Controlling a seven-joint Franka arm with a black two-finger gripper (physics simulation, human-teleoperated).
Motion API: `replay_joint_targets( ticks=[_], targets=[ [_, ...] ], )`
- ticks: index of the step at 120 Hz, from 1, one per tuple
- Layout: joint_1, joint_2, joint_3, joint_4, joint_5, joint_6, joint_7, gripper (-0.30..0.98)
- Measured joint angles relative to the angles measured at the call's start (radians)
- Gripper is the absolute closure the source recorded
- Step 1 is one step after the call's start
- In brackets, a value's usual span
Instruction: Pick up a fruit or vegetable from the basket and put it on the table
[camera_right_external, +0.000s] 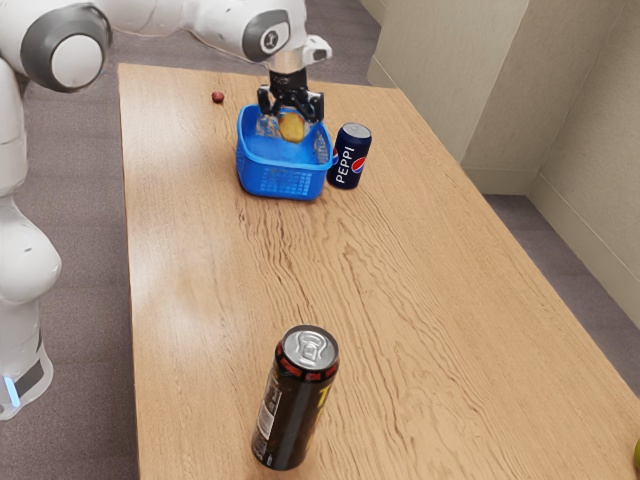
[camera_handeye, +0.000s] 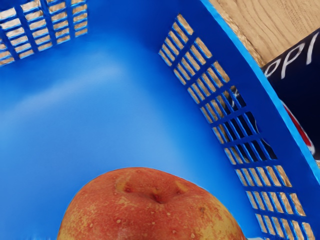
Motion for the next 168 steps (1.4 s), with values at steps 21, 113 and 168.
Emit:
replay_joint_targets(
  ticks=[21,113,168],
  targets=[
    [-0.226,-0.054,-0.022,0.017,0.003,-0.001,-0.056,0.34],
    [-0.518,-0.046,-0.082,0.369,0.109,-0.559,-1.085,0.0],
    [-0.393,0.034,-0.082,0.393,0.095,-0.713,-1.665,0.0]
  ],
)
